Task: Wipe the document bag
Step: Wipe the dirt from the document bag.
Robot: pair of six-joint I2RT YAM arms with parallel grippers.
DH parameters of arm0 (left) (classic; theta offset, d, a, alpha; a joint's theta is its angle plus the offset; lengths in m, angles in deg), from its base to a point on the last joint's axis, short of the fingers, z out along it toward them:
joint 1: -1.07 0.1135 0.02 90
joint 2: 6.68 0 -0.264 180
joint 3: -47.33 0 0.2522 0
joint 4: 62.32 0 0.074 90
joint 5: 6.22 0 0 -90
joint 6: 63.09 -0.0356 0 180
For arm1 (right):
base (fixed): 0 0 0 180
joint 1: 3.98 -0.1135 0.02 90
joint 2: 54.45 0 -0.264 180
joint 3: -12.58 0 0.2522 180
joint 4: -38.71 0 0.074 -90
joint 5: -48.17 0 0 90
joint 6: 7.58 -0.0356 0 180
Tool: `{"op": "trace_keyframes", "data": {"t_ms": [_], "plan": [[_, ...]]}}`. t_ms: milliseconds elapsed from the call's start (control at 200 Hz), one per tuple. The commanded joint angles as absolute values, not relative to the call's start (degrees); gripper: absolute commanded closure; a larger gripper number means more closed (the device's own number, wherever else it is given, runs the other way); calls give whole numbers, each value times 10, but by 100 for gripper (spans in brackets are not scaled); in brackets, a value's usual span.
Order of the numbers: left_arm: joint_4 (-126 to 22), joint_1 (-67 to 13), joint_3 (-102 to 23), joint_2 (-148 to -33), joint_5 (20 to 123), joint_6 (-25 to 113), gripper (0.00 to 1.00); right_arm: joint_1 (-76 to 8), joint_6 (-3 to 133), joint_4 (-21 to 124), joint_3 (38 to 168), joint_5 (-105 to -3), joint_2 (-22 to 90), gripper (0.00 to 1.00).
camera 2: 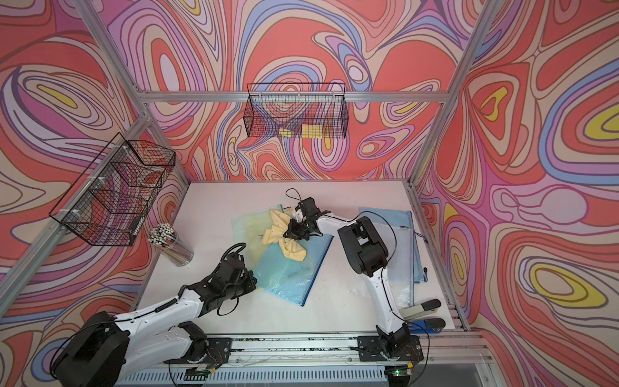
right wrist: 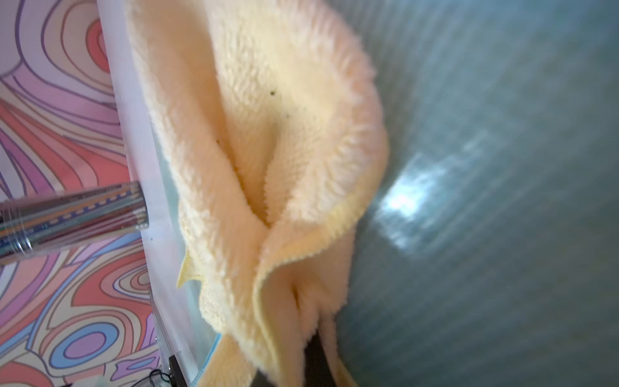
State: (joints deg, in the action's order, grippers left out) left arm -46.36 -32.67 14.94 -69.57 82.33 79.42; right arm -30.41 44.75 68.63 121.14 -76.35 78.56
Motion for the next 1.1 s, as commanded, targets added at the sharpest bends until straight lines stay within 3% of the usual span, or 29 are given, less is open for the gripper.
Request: {"op": "trace_keyframes", "data": {"t_ms": [0,190,381,591,791,931,1092], "plan": [[-446,-326,155,-691,830,790,100,-262,464,743,1269,-707,843,100],[-450,-326,150,-697,822,790,100,-221,476,784,1338,-694,876,100],[-435,-326,140,-696,832,783,100,-229,478,756,1263,-711,784,100],[-424,-326,113,-717,835,772,100,-342,494,730,1102,-720,613,100],[-432,-326,98,-745,835,769,100,-479,440,663,1015,-733,608,100],[-427,-326,95,-750,833,771,100,-490,384,578,950,-735,617,100],[-421,-326,99,-737,835,769,100,-477,389,581,935,-719,640,100]]}}
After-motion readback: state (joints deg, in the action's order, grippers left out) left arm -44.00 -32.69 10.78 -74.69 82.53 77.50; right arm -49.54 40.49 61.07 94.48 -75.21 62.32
